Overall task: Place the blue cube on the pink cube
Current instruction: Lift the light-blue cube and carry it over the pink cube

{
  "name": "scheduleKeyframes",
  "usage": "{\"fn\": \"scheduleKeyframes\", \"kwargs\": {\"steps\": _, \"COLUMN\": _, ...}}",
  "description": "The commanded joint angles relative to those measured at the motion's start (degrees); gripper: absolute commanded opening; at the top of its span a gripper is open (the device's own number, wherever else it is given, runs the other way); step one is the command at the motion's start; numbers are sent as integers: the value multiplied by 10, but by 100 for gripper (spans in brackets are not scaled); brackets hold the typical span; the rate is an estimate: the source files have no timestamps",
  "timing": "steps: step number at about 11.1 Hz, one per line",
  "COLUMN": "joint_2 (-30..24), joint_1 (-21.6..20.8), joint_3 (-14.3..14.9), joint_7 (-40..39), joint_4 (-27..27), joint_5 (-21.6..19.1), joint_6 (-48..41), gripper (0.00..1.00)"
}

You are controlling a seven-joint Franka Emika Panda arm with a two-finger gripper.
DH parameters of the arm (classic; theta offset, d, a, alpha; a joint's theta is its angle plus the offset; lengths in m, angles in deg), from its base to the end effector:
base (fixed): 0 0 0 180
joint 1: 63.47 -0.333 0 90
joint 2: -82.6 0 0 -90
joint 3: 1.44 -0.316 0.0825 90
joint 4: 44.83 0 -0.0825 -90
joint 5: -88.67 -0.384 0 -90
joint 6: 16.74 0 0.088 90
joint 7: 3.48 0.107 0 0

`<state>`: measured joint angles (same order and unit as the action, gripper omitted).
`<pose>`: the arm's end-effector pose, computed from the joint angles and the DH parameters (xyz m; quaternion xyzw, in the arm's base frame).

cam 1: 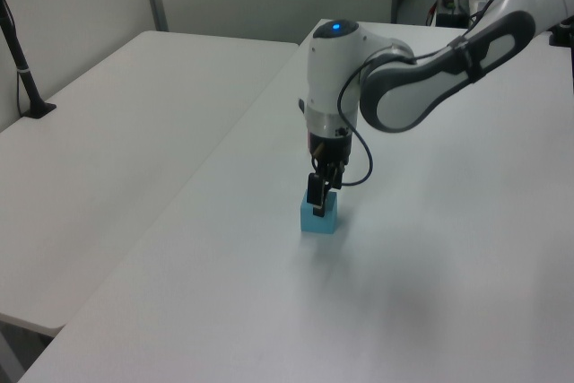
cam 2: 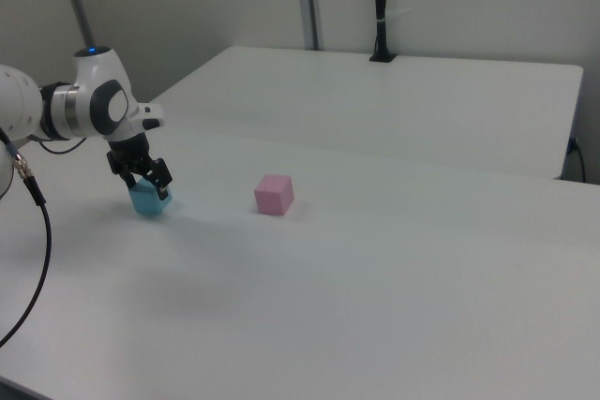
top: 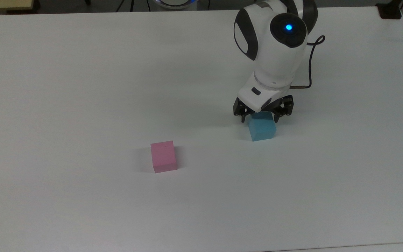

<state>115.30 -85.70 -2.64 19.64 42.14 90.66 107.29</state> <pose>0.6534 0.2791 0.3360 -0.9992 -0.0100 -0.0386 0.0066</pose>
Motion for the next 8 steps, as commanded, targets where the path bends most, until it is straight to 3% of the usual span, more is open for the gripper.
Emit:
{"fn": "scheduleKeyframes", "kwargs": {"steps": 1, "joint_2": 25, "joint_1": -20, "joint_3": 10, "joint_7": 34, "joint_4": -13, "joint_5": 40, "joint_6": 23, "gripper": 62}}
{"fn": "scheduleKeyframes", "kwargs": {"steps": 2, "joint_2": 23, "joint_1": -20, "joint_3": 9, "joint_7": 33, "joint_4": -13, "joint_5": 42, "joint_6": 24, "gripper": 34}}
{"fn": "scheduleKeyframes", "kwargs": {"steps": 3, "joint_2": 18, "joint_1": -19, "joint_3": 10, "joint_7": 31, "joint_4": -13, "joint_5": 43, "joint_6": 21, "gripper": 19}}
{"fn": "scheduleKeyframes", "kwargs": {"steps": 5, "joint_2": -13, "joint_1": 8, "joint_3": 15, "joint_7": -4, "joint_4": -27, "joint_5": 38, "joint_6": 7, "gripper": 18}}
{"fn": "scheduleKeyframes", "kwargs": {"steps": 8, "joint_2": -46, "joint_1": 94, "joint_3": 15, "joint_7": -128, "joint_4": -29, "joint_5": 33, "joint_6": -56, "gripper": 18}}
